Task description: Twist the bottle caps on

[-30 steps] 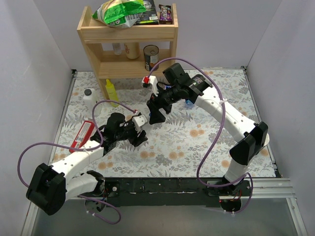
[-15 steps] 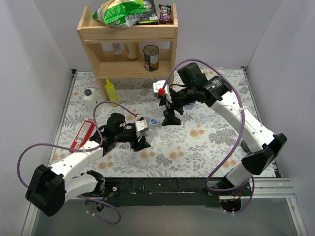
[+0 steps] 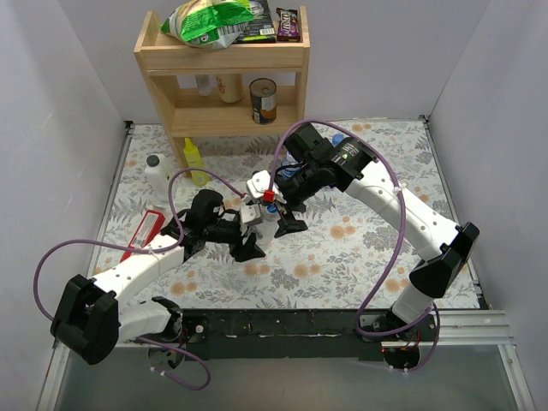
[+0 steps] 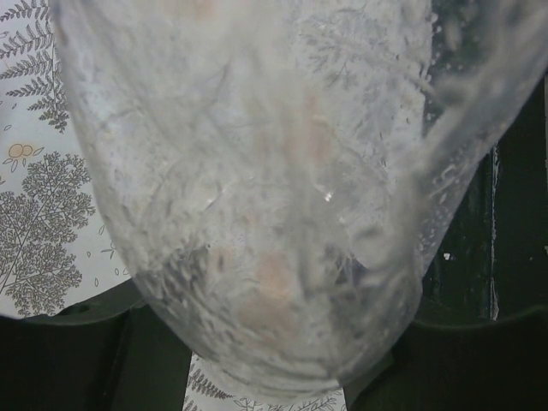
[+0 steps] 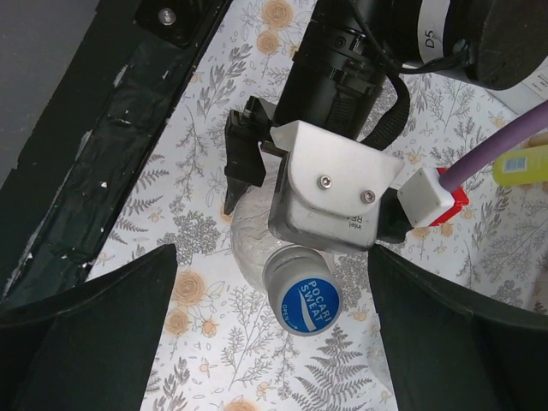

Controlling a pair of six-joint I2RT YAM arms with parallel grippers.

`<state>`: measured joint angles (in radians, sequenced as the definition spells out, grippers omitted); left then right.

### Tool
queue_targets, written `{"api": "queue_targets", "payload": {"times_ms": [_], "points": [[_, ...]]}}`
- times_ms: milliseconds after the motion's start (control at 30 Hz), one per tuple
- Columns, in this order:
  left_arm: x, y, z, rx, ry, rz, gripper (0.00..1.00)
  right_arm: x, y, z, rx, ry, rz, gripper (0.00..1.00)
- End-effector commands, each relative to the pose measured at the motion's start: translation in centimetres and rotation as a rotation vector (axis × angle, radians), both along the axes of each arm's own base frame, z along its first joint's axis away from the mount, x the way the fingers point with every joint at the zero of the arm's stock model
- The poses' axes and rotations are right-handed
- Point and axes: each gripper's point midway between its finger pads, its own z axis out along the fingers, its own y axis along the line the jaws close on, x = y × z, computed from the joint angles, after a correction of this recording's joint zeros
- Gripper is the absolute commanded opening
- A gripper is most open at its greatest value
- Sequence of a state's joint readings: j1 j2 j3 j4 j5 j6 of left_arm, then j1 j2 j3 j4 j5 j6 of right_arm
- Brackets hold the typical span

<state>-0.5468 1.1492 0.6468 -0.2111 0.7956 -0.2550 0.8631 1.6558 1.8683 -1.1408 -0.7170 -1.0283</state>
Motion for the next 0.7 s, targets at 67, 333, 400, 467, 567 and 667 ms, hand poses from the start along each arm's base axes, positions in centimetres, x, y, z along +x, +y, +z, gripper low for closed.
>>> {"api": "queue_targets", "payload": {"times_ms": [67,333,400,467,567,667], "points": [[0.5,-0.8,2.5,-0.061,0.011,0.006,0.00,-0.4,-0.7,0.0,-0.024,-0.052,0.032,0.98],[1.1,-0.3,2.8,-0.089,0.053,0.062,0.00,0.1,-1.2,-0.6,-0.069,-0.041,-0.045,0.98],[1.3,-0.1,3.1,-0.102,0.059,0.076,0.00,0.1,-1.3,-0.8,-0.081,-0.035,-0.056,0.98],[1.6,0.0,3.3,-0.110,0.051,0.087,0.00,0.2,-1.5,-1.4,-0.105,-0.020,-0.078,0.98],[2.0,0.2,3.6,-0.121,0.040,0.101,0.00,0.4,-1.8,-2.1,-0.136,-0.001,-0.116,0.98],[2.2,0.3,3.7,-0.125,0.035,0.107,0.00,0.3,-1.8,-2.3,-0.146,0.020,-0.134,0.98]]}}
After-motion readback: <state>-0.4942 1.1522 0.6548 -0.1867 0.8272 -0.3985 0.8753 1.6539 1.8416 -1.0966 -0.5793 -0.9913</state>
